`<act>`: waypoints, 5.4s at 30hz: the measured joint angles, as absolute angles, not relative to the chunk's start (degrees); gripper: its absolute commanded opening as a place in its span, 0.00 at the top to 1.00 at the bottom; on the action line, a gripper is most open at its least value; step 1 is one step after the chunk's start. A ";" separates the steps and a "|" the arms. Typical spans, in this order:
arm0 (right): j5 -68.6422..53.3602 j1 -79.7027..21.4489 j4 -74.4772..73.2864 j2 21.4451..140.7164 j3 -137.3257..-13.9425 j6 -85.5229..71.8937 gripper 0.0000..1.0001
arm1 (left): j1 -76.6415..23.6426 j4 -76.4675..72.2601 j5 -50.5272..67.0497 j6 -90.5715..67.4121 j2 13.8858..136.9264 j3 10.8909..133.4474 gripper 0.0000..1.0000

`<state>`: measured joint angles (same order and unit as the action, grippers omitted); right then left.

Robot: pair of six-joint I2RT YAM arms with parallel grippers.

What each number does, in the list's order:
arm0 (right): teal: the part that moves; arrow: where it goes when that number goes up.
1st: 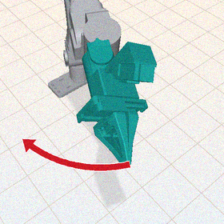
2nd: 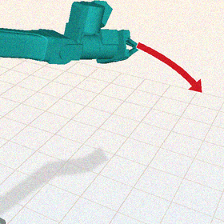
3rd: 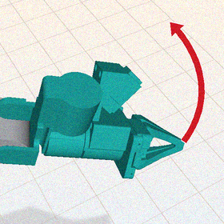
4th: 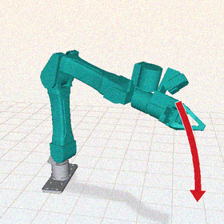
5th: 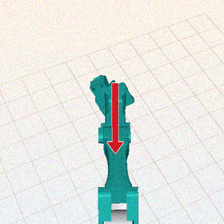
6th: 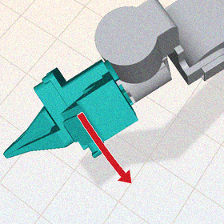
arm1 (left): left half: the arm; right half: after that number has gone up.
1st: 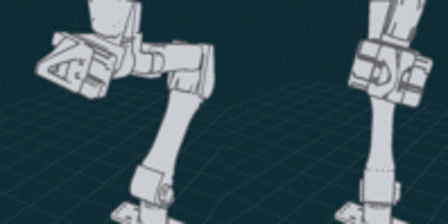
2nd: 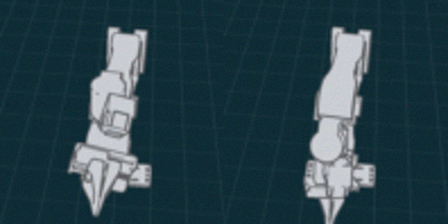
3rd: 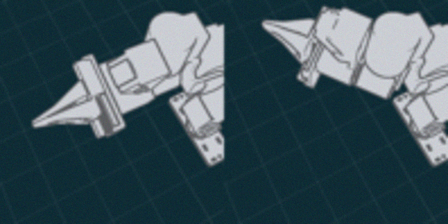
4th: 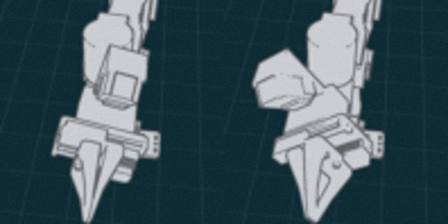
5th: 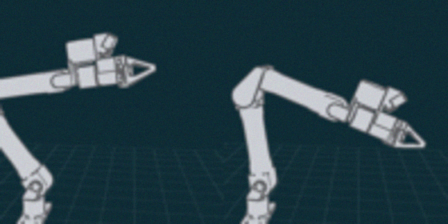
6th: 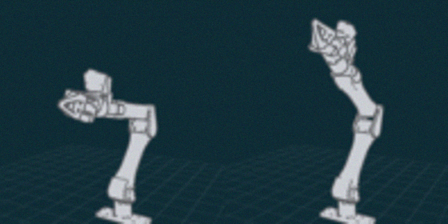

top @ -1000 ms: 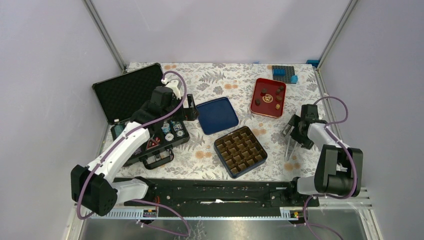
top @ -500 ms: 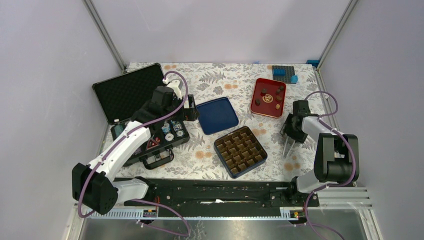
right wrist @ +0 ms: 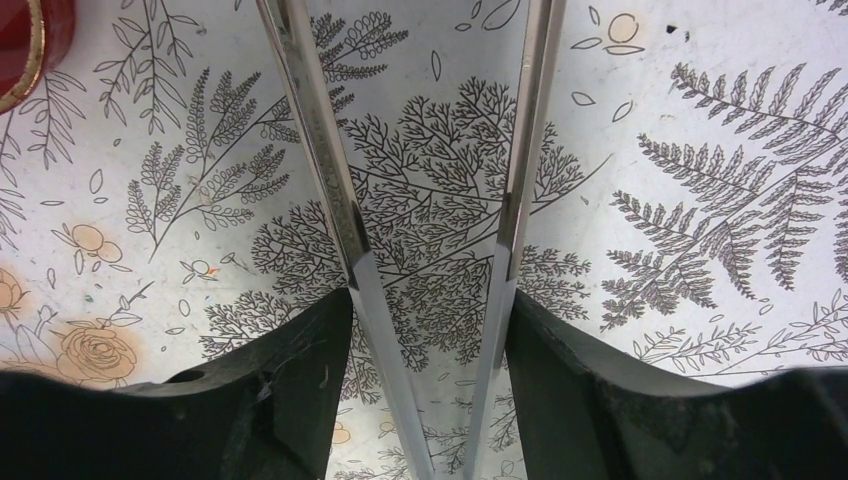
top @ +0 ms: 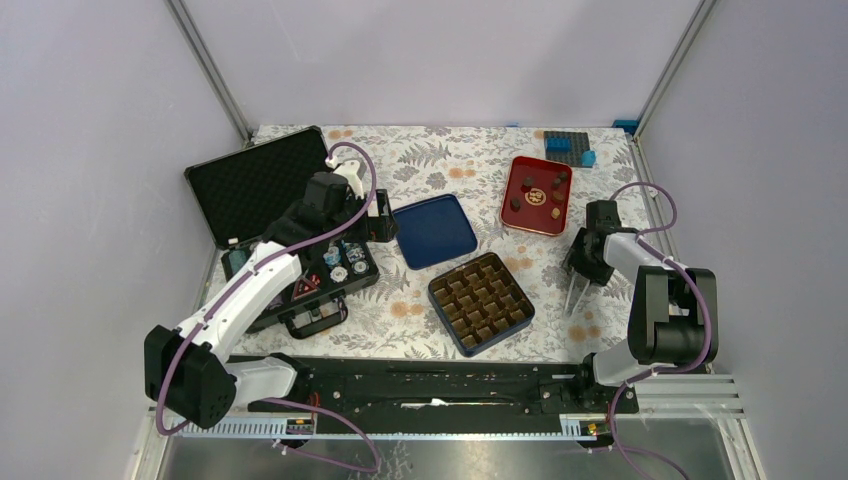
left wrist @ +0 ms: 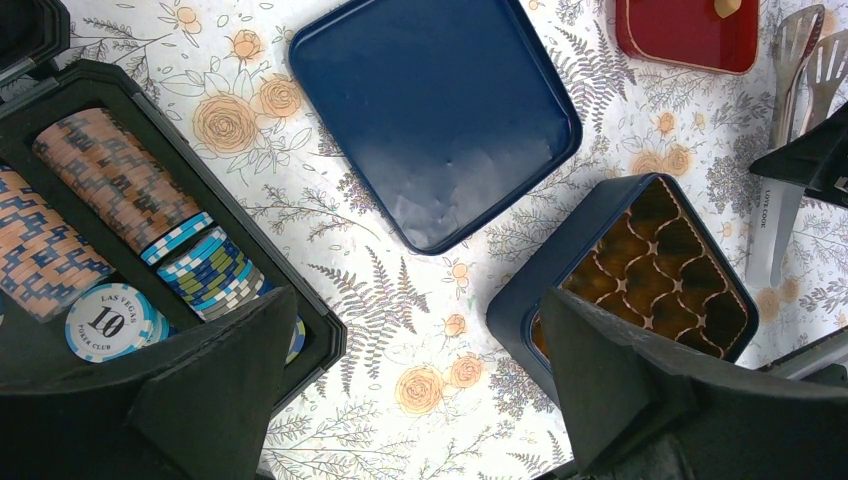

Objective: Pack the chocolate

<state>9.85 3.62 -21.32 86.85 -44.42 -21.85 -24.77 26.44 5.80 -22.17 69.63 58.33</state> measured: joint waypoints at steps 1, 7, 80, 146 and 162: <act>9.82 3.64 -21.26 86.85 -44.42 -21.98 0.36 | -24.77 26.41 5.80 -22.17 69.63 58.33 0.01; 9.54 3.62 -20.73 86.85 -44.42 -22.33 0.38 | -24.77 26.44 5.80 -22.04 69.63 58.33 0.01; -1.15 -1.89 -48.10 76.71 -67.48 -17.04 0.50 | -24.77 27.35 5.82 -20.84 73.97 59.27 0.01; 9.63 -8.21 -37.74 88.33 -68.16 -15.11 0.77 | -24.77 27.49 3.86 -20.80 73.95 59.27 0.01; 8.45 -10.00 -41.23 80.64 -68.51 -15.22 0.81 | -24.77 27.75 3.84 -20.93 71.88 59.24 0.01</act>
<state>8.45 -10.00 -41.23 80.64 -68.51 -15.22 -24.77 27.75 3.84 -20.93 71.88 59.24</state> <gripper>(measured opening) 0.391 0.985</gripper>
